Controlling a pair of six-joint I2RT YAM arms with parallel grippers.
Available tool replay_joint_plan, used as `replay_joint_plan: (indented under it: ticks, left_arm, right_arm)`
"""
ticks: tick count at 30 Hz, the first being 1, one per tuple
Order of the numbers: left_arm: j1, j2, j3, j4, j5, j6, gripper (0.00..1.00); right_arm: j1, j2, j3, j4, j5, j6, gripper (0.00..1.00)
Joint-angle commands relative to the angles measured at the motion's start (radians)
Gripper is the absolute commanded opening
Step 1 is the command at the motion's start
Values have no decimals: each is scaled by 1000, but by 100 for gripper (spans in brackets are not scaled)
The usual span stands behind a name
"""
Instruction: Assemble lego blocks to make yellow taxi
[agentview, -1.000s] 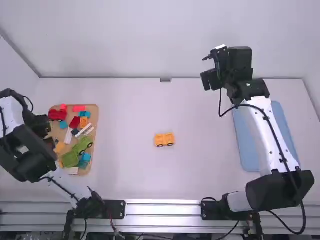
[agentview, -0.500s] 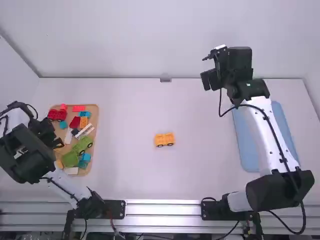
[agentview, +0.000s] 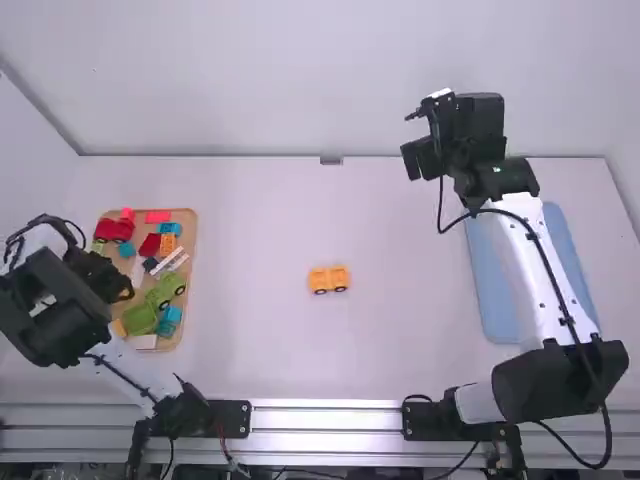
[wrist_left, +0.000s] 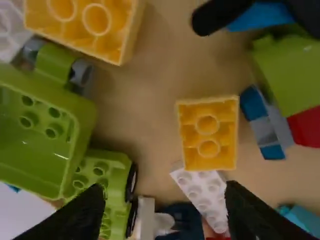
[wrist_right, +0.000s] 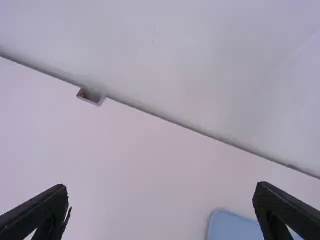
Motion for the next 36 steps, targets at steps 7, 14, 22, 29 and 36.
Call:
replay_joint_plan:
  ticks: [7,14,22,29,36]
  left_arm:
    - [-4,-20,-15,36,-42,-60,81]
    - [-4,-18,-15,81,-66,-19,82]
    - [-4,-18,-75,154,-50,11,84]
    - [-4,-18,-120,199,-43,3,84]
    - [-5,-18,-150,242,-41,3,63]
  right_arm:
    - [2,8,37,7,0,3,98]
    - [2,8,37,4,0,3,98]
    - [3,8,37,0,-4,3,98]
    - [3,8,37,4,-31,3,98]
    - [3,8,37,3,-29,3,98]
